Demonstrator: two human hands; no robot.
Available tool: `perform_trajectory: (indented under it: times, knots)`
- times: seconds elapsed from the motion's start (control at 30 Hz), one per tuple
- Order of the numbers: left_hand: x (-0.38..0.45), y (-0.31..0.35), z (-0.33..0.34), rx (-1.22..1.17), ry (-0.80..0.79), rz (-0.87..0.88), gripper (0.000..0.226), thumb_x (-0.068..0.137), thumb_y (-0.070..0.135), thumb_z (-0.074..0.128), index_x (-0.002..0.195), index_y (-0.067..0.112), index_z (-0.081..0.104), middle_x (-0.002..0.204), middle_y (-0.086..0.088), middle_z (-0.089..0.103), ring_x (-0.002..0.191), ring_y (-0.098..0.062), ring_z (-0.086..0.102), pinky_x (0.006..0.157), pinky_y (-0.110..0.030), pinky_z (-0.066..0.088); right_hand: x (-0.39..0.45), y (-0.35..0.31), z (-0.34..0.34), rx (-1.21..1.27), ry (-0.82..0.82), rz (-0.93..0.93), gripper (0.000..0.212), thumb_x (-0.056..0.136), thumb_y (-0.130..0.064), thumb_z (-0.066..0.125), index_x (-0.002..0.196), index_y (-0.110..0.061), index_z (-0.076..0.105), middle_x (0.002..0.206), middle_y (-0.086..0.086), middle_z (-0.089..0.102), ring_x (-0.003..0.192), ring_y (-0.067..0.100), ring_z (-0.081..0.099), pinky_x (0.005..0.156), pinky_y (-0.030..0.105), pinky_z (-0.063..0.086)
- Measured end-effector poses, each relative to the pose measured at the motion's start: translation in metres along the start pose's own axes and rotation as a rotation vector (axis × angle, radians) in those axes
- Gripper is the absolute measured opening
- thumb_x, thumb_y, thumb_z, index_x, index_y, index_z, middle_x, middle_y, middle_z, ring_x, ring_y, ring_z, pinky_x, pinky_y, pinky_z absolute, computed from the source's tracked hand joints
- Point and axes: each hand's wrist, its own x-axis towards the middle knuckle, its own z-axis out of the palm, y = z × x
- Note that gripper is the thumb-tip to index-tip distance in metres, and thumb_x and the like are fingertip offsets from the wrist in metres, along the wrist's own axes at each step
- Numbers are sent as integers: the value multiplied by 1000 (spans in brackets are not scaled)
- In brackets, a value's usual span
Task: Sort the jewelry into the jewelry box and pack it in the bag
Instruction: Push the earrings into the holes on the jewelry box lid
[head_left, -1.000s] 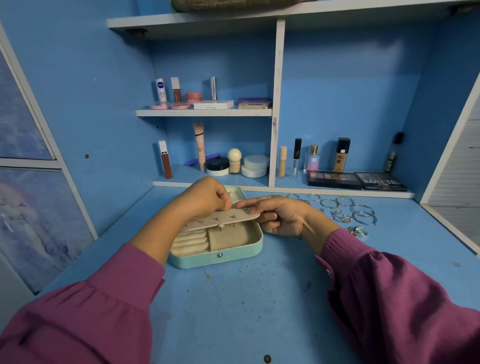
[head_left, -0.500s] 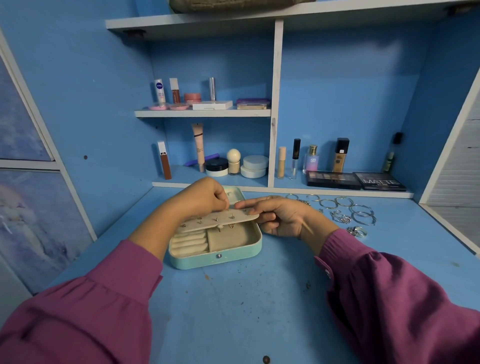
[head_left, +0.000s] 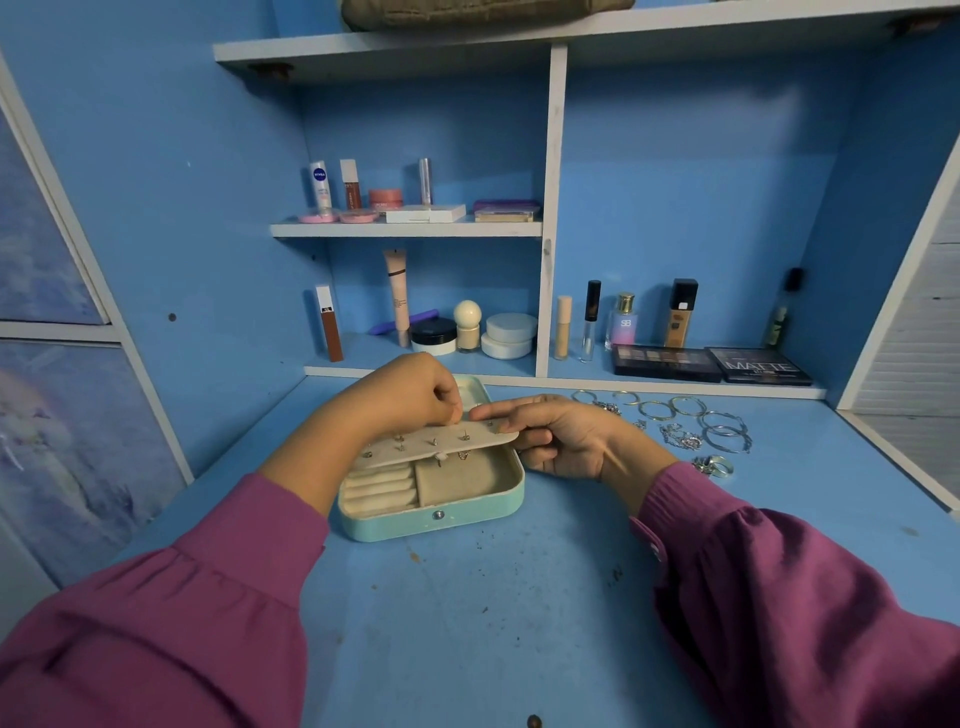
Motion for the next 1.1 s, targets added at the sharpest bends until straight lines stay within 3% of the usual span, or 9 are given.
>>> perform_trajectory:
  times: [0.13,0.43,0.7,0.83,0.93,1.03,1.1]
  knots:
    - [1,-1,-3,15,-4,1,20,83,10,65,72,26,67,85,5,71,84,-12,64,82,-33,53,-1,0,0,-15,1,-7,27,90,8,41,104,-2,62,56,-5,52,33,2,30,37,11,15]
    - [6,0,-1,77,-59,26,17,84,12,65,75,25,66,86,6,69,86,-13,62,80,-29,51,0,1,0,-12,1,-14,28,88,9,43,103,-2,64,69,-1,53,34,2,30,36,10,16]
    - [7,-1,-1,77,-85,51,9,85,14,65,84,21,70,83,9,67,80,-9,59,72,-23,46,3,3,-1,-48,21,-45,29,88,10,46,106,-2,66,65,-1,53,36,1,29,37,11,16]
    - [-1,-16,-10,-156,6,43,5,85,12,68,85,15,73,77,18,67,78,3,58,67,-8,41,0,-1,5,-91,18,-90,26,81,-3,55,103,-10,67,70,1,58,39,3,28,38,14,14]
    - [-11,-37,-16,-472,171,-18,8,87,5,64,87,8,72,79,15,69,79,6,61,67,-2,41,-1,-5,7,-88,42,-101,24,88,-18,48,106,-14,65,90,13,71,40,5,24,40,16,15]
    - [-25,-61,-14,-618,291,-98,19,91,-1,54,93,12,68,79,6,69,62,12,57,56,-3,38,1,-6,4,15,53,-104,40,86,-8,30,115,-9,58,95,23,70,38,8,26,38,17,20]
    - [-34,-78,-10,-643,272,-117,36,91,-12,43,94,15,67,85,1,70,63,8,56,57,-9,38,2,-5,4,-1,74,-143,45,84,2,25,117,-9,54,96,21,70,37,8,26,37,17,22]
